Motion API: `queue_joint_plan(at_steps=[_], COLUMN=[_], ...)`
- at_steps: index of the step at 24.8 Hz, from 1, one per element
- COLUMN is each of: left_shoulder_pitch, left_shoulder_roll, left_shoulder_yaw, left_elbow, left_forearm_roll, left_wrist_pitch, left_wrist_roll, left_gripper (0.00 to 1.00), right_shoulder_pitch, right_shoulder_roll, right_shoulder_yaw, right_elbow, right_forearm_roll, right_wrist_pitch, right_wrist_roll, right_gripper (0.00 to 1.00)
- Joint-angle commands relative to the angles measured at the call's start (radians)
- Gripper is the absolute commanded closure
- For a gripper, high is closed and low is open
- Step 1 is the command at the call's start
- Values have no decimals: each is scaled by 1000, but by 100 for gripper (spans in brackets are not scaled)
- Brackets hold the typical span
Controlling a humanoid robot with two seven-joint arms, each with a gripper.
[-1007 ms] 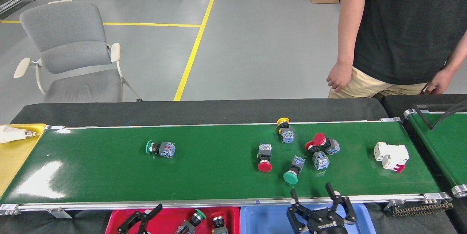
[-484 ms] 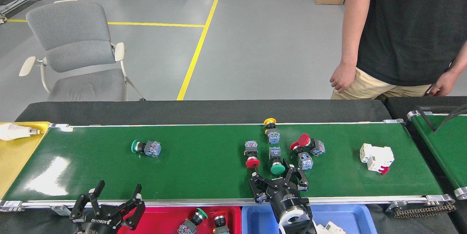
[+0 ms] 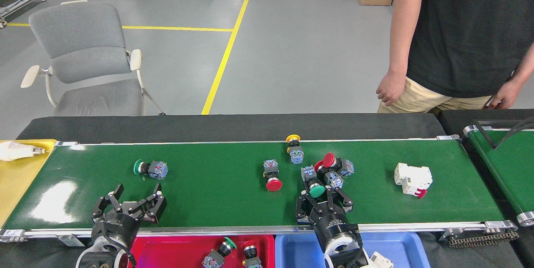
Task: Pick switch part from conveyor to tray
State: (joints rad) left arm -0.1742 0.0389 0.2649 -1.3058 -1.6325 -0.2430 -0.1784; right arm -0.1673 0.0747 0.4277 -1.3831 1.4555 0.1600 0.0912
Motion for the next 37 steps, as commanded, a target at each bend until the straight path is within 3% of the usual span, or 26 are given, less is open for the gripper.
queue_joint_plan(at_steps=[1,3,4,5,6,7,12,15,17,21,24,25,29,31,35,37], left_shoulder_pitch=[-19,-33,-51,-67,-85,-100,-183,-226,-240,-242,-242,-242,-234,-214,-113,-16], left_shoulder_roll=[18,21,21,22,25,29,68,104,128,159,160,160,147,142,136,133], left_shoulder_yaw=[4,5,5,7,7,7,5,0,0,2,4,4,-9,-12,-36,-53], left_elbow=[11,37,59,76,99,112,224,298,347,392,413,415,408,395,223,36], left_forearm_roll=[5,5,5,5,5,5,5,5,5,7,7,10,28,68,97,112], left_wrist_pitch=[2,5,7,7,14,22,54,113,162,217,249,252,237,165,-62,-249], left_wrist_roll=[2,2,2,2,2,2,4,7,8,14,77,103,198,223,227,227], left_gripper=[0,0,0,0,0,0,0,1,1,5,25,37,74,87,90,92], right_shoulder_pitch=[21,66,87,103,117,124,120,127,157,273,348,354,305,252,175,157], right_shoulder_roll=[-26,-70,-87,-90,-90,-87,-82,-84,-79,-66,-73,-81,-76,-73,-38,-29], right_shoulder_yaw=[75,135,164,186,213,227,243,175,49,-66,-109,-110,-113,-110,-107,-107], right_elbow=[-85,-172,-208,-221,-225,-225,-223,-238,-251,-269,-272,-271,-257,-222,-129,-90], right_forearm_roll=[2,2,2,2,3,5,3,-4,-4,-4,-4,-3,-3,-1,3,5], right_wrist_pitch=[-80,-185,-255,-310,-364,-389,-396,-384,-326,-99,84,108,154,191,225,228], right_wrist_roll=[-16,-19,-21,-21,-21,-21,-19,-21,-27,-146,-212,-211,-202,-183,-173,-173], right_gripper=[98,95,84,64,17,0,0,0,0,1,1,1,1,0,0,0])
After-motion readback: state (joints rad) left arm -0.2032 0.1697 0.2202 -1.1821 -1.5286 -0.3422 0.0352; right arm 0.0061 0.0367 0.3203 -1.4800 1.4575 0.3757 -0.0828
